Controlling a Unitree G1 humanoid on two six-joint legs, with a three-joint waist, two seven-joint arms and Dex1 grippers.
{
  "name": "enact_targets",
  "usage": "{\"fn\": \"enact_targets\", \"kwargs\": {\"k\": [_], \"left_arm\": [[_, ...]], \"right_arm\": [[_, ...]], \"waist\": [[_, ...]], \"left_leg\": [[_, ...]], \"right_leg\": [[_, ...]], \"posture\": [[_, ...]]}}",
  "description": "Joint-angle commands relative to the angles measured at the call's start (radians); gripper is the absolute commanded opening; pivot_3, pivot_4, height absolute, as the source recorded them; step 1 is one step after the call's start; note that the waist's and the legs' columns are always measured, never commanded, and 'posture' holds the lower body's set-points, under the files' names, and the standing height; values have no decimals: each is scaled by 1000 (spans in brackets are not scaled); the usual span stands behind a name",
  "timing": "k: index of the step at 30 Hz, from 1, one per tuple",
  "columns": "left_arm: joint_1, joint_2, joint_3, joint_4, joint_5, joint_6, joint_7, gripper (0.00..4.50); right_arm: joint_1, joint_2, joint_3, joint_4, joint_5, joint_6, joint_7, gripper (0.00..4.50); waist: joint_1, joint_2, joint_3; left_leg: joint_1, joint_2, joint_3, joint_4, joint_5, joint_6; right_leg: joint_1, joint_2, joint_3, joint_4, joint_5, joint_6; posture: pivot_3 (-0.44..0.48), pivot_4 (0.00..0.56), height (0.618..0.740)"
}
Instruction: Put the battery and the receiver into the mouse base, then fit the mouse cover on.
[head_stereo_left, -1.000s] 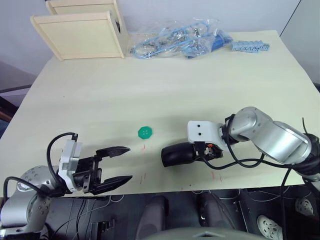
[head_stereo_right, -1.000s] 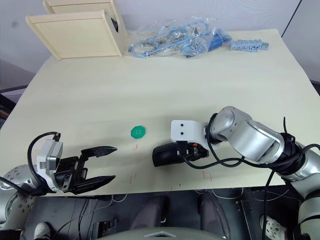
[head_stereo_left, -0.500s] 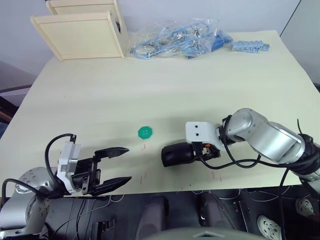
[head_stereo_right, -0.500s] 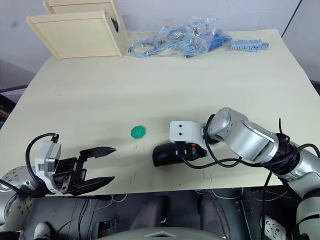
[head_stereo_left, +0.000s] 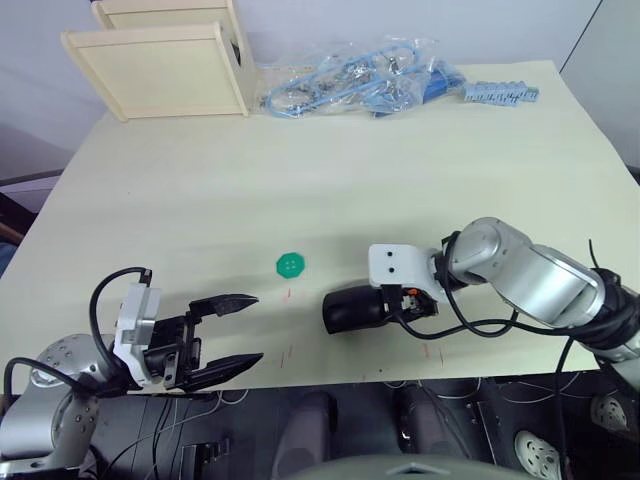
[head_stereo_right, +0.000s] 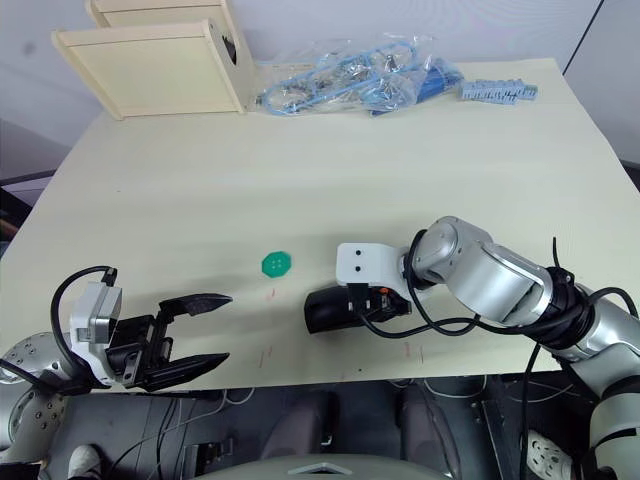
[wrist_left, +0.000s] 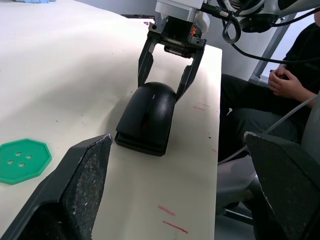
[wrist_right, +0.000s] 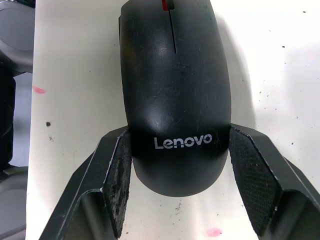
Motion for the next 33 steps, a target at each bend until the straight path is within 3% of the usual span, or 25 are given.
{"fn": "enact_targets", "kwargs": {"k": [1,33], "left_arm": [[2,-1,21,0,-7,-12,0,4500],[9,-10,13,-20,-3,-11,22,4500]], "right_arm": [[-12,3,3,-20,-5,-1,-3,2681],[-27,15,50,2,-48,-52,15,2681]], "waist": [[0,0,0],[-1,0,0]], "left_leg": [[0,0,0,0,0,0],[0,0,0,0,0,0]], "right_leg": [[0,0,0,0,0,0],[0,0,0,0,0,0]], "posture": [[0,150,740],[0,150,740]]}}
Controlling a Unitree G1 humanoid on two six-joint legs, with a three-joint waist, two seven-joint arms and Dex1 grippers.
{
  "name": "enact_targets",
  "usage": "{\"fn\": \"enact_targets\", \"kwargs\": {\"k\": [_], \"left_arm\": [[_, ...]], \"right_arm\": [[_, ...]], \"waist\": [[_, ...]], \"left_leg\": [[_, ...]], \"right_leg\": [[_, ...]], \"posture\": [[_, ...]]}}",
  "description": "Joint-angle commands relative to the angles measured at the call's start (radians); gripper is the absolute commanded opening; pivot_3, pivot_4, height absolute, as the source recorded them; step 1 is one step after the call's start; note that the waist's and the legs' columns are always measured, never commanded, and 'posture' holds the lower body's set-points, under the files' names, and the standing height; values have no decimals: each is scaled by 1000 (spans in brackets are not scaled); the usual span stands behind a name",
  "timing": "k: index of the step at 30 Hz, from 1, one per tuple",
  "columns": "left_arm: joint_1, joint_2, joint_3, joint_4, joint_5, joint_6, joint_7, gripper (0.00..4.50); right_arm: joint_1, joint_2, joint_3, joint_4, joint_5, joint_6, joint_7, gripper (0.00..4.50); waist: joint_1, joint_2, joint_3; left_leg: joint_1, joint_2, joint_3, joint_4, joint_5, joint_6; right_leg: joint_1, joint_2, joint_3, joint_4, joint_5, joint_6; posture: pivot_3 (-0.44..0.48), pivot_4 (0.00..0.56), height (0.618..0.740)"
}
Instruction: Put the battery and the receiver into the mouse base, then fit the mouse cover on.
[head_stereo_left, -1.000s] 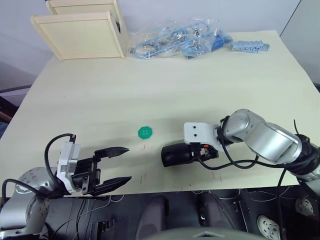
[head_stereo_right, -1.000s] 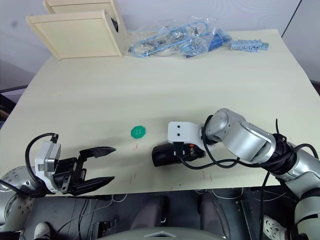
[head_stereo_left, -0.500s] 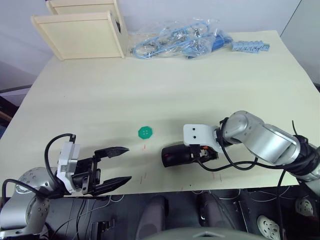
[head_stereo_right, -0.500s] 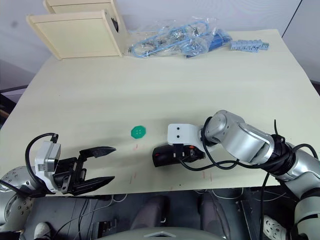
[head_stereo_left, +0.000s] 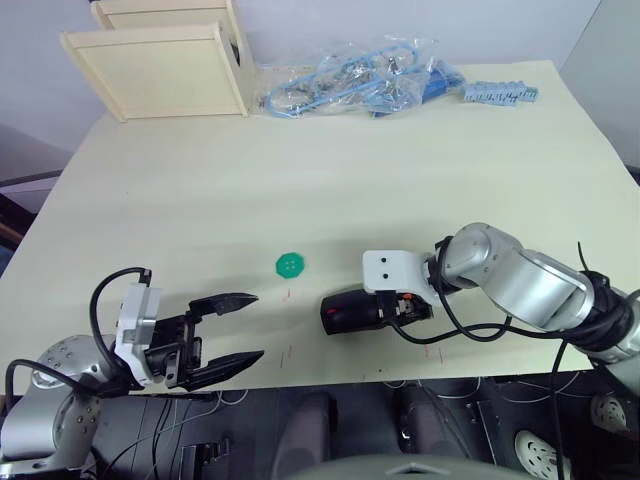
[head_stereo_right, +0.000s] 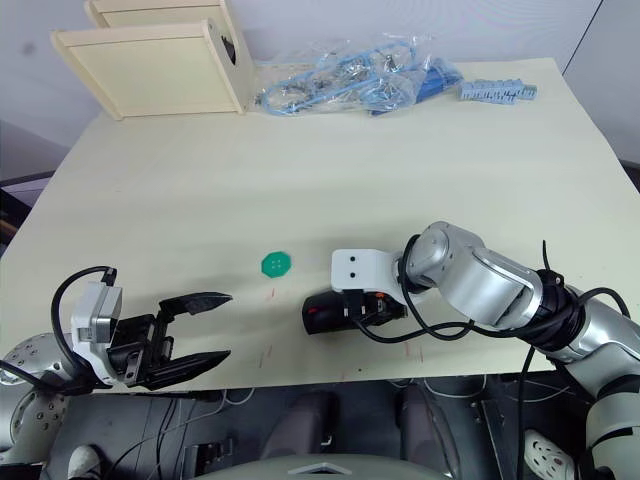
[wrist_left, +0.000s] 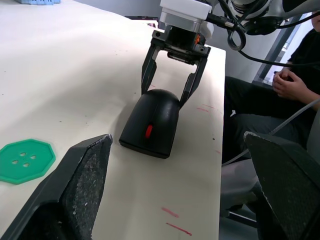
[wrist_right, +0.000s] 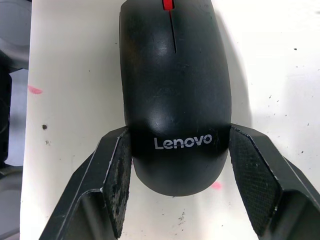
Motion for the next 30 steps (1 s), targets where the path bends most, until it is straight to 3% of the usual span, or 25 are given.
{"fn": "enact_targets", "kwargs": {"k": [1,30], "left_arm": [[8,-1,13,-20,-5,-10,2,4500],[-2,-3,4,-11,0,-15,2,4500]], "right_arm": [[-27,-4,9,-3,-14,-30,17,2681],[-16,0,-5,-6,-13,-4,24,2681]], "waist": [[0,0,0],[0,0,0]], "left_leg": [[0,0,0,0,0,0],[0,0,0,0,0,0]], "right_leg": [[0,0,0,0,0,0],[0,0,0,0,0,0]], "posture": [[0,150,740],[0,150,740]]}}
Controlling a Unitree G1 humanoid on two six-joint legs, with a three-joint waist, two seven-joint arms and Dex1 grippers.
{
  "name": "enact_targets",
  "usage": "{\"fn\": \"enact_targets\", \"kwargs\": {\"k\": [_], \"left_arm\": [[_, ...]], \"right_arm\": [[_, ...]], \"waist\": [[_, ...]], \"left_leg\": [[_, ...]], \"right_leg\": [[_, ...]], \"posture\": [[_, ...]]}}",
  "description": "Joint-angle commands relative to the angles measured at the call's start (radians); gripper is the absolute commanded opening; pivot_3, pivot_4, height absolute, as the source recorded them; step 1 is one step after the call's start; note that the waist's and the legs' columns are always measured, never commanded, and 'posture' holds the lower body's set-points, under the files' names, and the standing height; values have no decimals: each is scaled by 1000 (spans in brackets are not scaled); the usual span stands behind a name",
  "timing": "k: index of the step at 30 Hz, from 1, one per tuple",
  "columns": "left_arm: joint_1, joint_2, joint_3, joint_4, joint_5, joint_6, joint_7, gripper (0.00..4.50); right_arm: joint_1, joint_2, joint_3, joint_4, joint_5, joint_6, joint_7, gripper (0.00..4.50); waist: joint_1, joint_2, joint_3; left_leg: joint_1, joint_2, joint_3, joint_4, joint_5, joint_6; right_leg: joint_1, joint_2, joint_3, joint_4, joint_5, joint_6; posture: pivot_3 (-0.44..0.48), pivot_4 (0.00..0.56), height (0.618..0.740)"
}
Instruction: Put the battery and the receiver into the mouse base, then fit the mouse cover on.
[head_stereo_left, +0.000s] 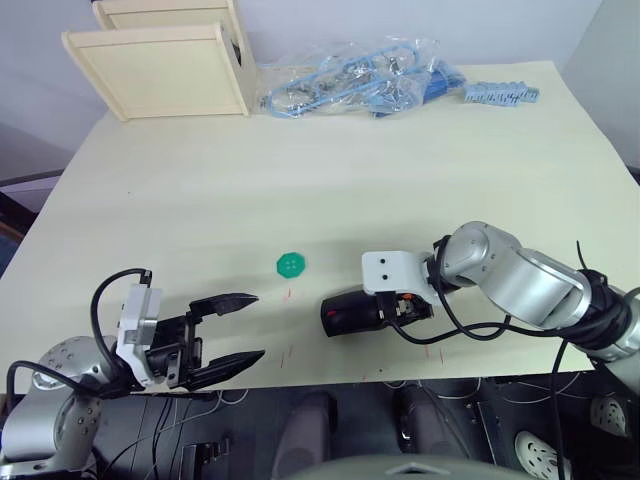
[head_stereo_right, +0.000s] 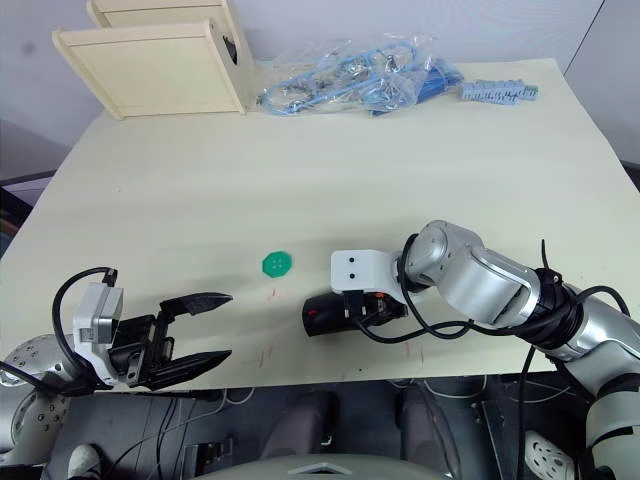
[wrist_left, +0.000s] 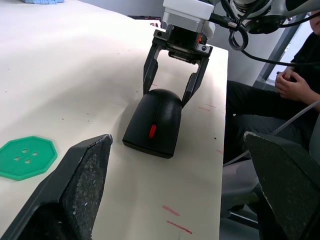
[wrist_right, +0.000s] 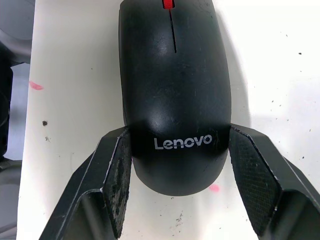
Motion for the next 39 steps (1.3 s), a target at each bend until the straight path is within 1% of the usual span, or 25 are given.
{"fn": "enact_targets", "kwargs": {"k": [1,15,17,18,30,32,35,39], "left_arm": [[1,-1,9,-11,-5,-11,-3,4500],[10,-3,14,-17,-9,-7,1,4500],[12,-3,15,-16,-9,-7,1,4500],[12,-3,15,-16,-9,-7,1,4500],[10,-3,13,-19,-9,-5,8,4500],[10,-3,12,-17,-7,-6,10,4500],[9,-3,12,-14,-5,-8,12,4500],[9,-1,14,-5,-3,-10,6,4500]], "right_arm": [[-6,0,-15,-22,3,6,-1,2681],[-9,22,-40,-26,32,10,4,2681],[-10,24,-41,-25,29,5,-2,3382],[-10,23,-41,-25,28,2,-3,3627],[-15,12,-56,-35,29,-17,-1,3627],[-6,-2,-107,-54,62,-16,17,3627],[49,24,-251,-83,167,-54,43,3627],[87,66,-309,-87,209,-95,26,3627]], "waist": [[0,0,0],[-1,0,0],[-1,0,0],[-1,0,0],[-1,0,0],[0,0,0],[1,0,0],[-1,-1,0]], "left_leg": [[0,0,0,0,0,0],[0,0,0,0,0,0],[0,0,0,0,0,0],[0,0,0,0,0,0],[0,0,0,0,0,0],[0,0,0,0,0,0],[0,0,0,0,0,0],[0,0,0,0,0,0]], "right_leg": [[0,0,0,0,0,0],[0,0,0,0,0,0],[0,0,0,0,0,0],[0,0,0,0,0,0],[0,0,0,0,0,0],[0,0,0,0,0,0],[0,0,0,0,0,0],[0,0,0,0,0,0]], "posture": [[0,150,740],[0,150,740],[0,150,740],[0,150,740],[0,150,740],[0,150,740],[0,150,740],[0,150,740]]}}
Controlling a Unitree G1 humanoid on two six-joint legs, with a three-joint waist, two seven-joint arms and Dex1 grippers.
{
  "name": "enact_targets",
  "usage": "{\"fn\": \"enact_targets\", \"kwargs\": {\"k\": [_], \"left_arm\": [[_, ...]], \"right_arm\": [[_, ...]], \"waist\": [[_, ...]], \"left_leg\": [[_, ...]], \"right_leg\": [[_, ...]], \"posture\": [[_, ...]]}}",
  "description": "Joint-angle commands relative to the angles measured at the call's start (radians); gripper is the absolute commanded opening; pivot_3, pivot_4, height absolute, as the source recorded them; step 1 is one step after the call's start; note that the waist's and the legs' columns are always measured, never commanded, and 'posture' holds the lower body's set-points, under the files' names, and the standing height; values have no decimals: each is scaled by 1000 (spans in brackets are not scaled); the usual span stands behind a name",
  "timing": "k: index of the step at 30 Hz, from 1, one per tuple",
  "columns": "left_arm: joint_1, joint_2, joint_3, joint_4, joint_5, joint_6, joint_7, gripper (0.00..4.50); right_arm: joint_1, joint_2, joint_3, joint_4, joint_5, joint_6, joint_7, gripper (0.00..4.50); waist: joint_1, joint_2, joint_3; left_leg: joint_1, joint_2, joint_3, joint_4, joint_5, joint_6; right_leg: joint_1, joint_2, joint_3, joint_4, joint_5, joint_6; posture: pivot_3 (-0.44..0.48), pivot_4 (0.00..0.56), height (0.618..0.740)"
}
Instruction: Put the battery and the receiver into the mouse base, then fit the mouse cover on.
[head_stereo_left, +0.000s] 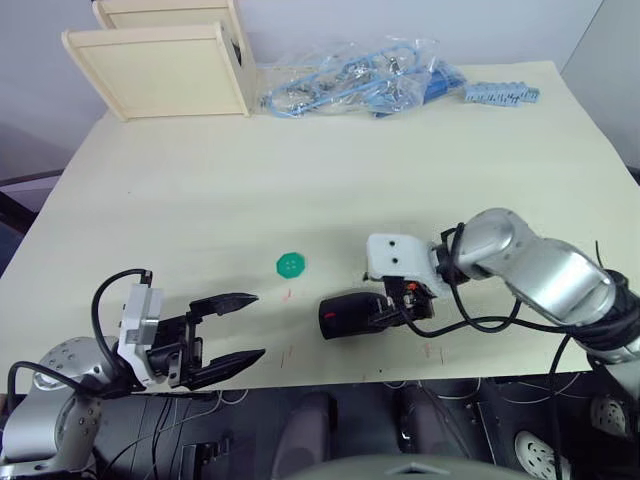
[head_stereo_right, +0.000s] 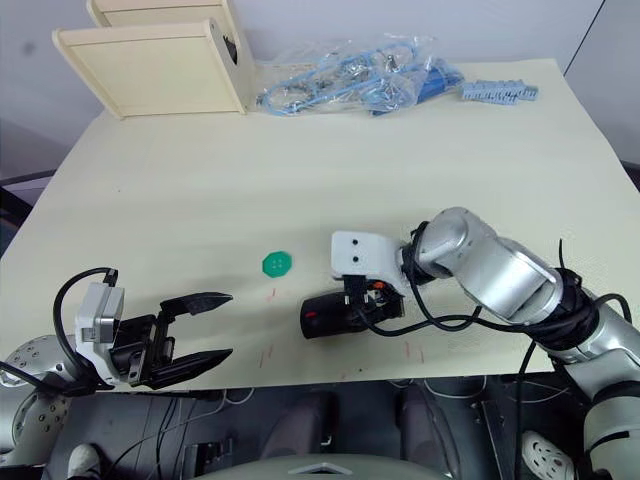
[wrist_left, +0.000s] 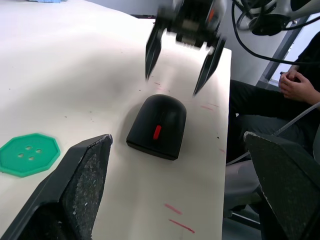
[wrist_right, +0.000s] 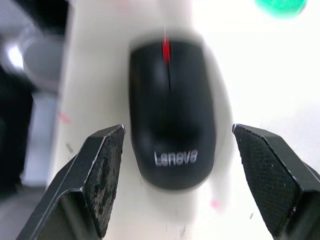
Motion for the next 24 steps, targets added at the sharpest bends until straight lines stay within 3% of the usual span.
{"fn": "enact_targets", "kwargs": {"k": [1,3,6,15,18,22,24], "left_arm": [[2,4,15,-4,-5,-10,-7,4500],[3,5,16,-2,-5,-10,-9,4500],[0,9,17,4,-4,-9,-13,4500],[11,15,31,2,-5,-8,-20,4500],[20,18,39,0,-5,-11,-22,4500],[23,19,44,-3,-6,-8,-21,4500],[24,19,45,-4,-6,-6,-21,4500]], "right_arm": [[12,61,-61,-21,63,-2,-25,3627],[8,102,-64,-11,87,36,-49,3627],[19,163,-36,-7,80,23,-95,2892],[24,216,61,85,29,-25,-145,2892],[-2,217,94,113,-1,-24,-154,2166],[-10,223,114,129,-9,-19,-149,2166],[-9,225,118,135,-11,-23,-148,1696]], "waist": [[-2,0,0],[-3,0,0],[-2,0,0],[-2,-1,0],[-3,-1,0],[-3,-1,0],[-3,-1,0]], "left_leg": [[0,0,0,0,0,0],[0,0,0,0,0,0],[0,0,0,0,0,0],[0,0,0,0,0,-1],[0,0,0,0,0,-1],[0,0,0,0,0,-1],[0,0,0,0,0,-1]], "right_leg": [[0,0,0,0,0,0],[0,0,0,1,0,0],[0,1,0,1,1,-1],[0,1,0,1,1,-1],[0,1,0,1,1,-1],[0,1,0,1,1,-1],[0,1,0,0,1,-1]], "posture": [[0,150,740],[0,150,740],[0,150,740],[0,150,740],[0,150,740],[0,150,740],[0,150,740]]}}
